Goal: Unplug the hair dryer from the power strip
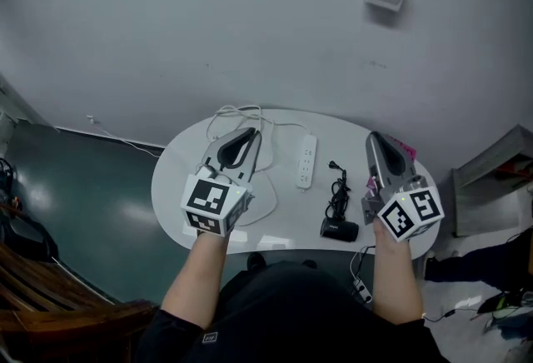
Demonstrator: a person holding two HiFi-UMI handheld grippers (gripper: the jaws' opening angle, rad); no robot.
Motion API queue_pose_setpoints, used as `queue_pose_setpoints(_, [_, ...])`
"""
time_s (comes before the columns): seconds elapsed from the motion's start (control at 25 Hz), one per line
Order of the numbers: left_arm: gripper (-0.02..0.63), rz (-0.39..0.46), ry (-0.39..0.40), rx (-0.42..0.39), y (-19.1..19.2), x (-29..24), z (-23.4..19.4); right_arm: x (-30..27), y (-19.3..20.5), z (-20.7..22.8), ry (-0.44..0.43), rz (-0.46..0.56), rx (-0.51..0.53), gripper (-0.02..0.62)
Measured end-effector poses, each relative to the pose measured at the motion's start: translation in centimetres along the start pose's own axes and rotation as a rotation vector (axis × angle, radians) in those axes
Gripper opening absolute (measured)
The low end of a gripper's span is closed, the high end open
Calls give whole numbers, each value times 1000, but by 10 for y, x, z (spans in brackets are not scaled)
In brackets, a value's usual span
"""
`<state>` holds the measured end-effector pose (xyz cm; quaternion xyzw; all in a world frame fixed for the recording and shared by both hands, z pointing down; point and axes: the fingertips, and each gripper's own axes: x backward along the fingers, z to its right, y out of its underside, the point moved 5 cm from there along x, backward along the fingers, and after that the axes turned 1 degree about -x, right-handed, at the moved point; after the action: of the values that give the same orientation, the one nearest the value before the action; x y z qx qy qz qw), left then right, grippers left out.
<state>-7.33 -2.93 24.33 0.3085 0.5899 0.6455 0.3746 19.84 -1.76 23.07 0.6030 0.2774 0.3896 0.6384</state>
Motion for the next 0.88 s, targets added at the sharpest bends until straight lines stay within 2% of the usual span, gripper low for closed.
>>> queue_pose_setpoints(0.56, [37, -32, -59, 9, 12, 20, -26, -32, 12, -20, -79, -22, -17, 34])
queue_pose_setpoints(0.88, [37, -26, -70, 3, 4, 20, -24, -29, 5, -15, -80, -28, -6, 34])
